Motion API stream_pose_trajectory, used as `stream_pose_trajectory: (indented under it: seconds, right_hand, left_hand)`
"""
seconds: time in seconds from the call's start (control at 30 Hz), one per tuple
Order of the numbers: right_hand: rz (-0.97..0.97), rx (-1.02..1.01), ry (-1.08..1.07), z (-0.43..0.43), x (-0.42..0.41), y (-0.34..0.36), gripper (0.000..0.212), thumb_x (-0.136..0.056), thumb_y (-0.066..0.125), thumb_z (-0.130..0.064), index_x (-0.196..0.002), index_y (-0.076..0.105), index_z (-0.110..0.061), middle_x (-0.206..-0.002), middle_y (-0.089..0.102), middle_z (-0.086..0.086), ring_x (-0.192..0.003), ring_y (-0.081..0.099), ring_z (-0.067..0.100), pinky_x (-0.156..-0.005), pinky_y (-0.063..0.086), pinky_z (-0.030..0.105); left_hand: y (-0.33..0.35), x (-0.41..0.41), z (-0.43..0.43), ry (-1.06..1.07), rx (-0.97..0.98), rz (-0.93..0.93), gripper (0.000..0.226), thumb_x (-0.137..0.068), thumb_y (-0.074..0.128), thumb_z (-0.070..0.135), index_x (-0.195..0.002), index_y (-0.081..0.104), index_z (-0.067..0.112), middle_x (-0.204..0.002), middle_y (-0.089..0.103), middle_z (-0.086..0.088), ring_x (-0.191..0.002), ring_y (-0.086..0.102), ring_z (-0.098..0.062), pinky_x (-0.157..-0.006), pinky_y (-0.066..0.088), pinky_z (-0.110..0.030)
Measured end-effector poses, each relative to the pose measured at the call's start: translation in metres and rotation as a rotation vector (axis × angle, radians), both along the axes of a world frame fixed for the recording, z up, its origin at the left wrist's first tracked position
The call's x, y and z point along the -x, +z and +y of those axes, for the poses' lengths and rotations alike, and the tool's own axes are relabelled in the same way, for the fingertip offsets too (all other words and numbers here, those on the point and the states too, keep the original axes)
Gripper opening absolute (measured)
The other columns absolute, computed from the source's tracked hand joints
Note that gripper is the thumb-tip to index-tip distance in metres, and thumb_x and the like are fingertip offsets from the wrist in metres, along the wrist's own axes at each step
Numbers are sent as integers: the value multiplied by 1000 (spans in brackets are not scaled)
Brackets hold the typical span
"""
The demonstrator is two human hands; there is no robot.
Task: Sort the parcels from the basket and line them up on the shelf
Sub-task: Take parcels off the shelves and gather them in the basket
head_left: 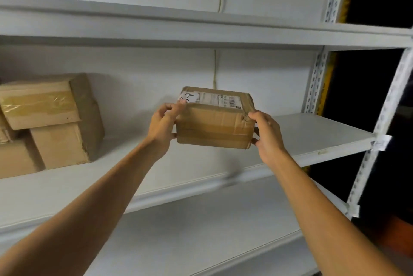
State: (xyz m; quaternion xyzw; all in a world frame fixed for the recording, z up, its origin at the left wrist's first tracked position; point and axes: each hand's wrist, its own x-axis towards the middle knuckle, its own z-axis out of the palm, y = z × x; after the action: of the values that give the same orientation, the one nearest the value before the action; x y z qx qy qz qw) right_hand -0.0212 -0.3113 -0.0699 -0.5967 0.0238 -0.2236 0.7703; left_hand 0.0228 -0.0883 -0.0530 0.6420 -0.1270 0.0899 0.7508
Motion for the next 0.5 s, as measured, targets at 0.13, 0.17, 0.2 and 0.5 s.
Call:
stream_pose_trajectory:
  seconds: [0.13, 0.17, 0.2, 0.5]
  right_hand:
    - [32, -72, -94, -27, 16, -3, 12, -93, 54, -22, -93, 66, -19, -89, 67, 1, -88, 61, 14, -69, 50, 30]
    - [38, -85, -124, -35, 22, -5, 12, -93, 55, -23, -95, 66, -20, -89, 68, 1, -88, 62, 13, -69, 51, 29]
    - [42, -81, -152, -44, 29, -8, 13, -94, 54, -24, -98, 66, -20, -90, 69, 0, -88, 62, 12, -70, 51, 29]
    - [125, -71, -465, -129, 137, -43, 16, -97, 51, -31, -102, 66, -29, -109, 70, 0, -106, 62, 16, -92, 52, 36]
  left_hand:
    - [-3, -15, -36, -167, 29, 15, 19, -89, 62, 27, -108, 63, 21, -110, 57, 4, -99, 53, -22, -68, 47, -38]
    - [-4, -17, -47, -200, 23, 18, 20, -89, 62, 26, -108, 64, 20, -109, 58, 4, -98, 53, -21, -67, 47, -38]
    - [-6, -18, -59, -233, 23, 22, 19, -89, 62, 25, -106, 66, 19, -108, 59, 4, -96, 54, -21, -66, 47, -37]
    - [-41, 19, -194, -596, -71, 63, 26, -86, 66, 37, -107, 71, 22, -119, 61, 2, -115, 53, -22, -75, 52, -42]
